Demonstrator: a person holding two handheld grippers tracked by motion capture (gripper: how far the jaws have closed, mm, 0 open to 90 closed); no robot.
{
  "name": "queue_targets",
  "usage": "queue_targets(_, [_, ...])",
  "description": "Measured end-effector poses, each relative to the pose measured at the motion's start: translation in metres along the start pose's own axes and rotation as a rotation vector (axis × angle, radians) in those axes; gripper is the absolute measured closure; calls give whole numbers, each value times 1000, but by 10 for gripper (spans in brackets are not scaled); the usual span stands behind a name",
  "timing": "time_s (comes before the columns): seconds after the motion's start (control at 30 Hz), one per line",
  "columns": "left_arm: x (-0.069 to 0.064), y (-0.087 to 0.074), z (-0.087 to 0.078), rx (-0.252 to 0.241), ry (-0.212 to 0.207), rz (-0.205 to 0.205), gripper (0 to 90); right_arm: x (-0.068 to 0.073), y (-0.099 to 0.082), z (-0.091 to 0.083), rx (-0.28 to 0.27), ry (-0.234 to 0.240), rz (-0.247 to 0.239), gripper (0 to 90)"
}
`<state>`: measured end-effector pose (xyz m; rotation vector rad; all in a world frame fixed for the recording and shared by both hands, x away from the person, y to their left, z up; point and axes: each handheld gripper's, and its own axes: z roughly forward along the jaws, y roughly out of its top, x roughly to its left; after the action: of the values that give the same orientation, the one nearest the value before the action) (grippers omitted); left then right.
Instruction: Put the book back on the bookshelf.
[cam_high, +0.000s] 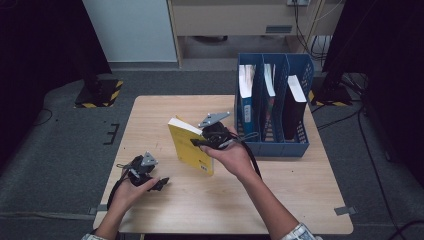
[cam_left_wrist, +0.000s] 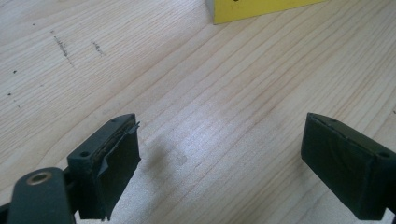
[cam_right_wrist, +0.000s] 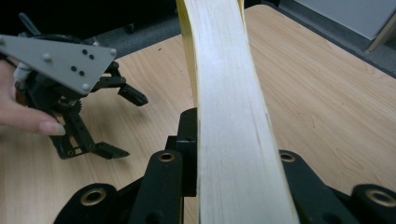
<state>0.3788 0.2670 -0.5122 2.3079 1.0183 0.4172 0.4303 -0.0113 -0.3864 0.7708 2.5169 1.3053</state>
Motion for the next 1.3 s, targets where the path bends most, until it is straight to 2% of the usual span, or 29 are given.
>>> queue_targets(0.13, [1, 0, 0, 1, 1, -2, 112, -5, 0, 0, -7, -24, 35, 750])
queue_targets(0.23, [1, -1, 0, 2, 1, -6, 112, -10, 2, -2, -15, -24, 85, 752])
queue_targets(0.53, [4, -2, 0, 10, 16, -14, 112, -18, 10, -15, -39, -32, 141, 752])
queue_targets(0.93, [7, -4, 1, 18, 39, -42, 78, -26, 10, -30, -31, -69, 144, 752])
queue_targets(1.3, [9, -5, 1, 31, 51, -46, 73, -30, 1, -47, -37, -87, 149, 752])
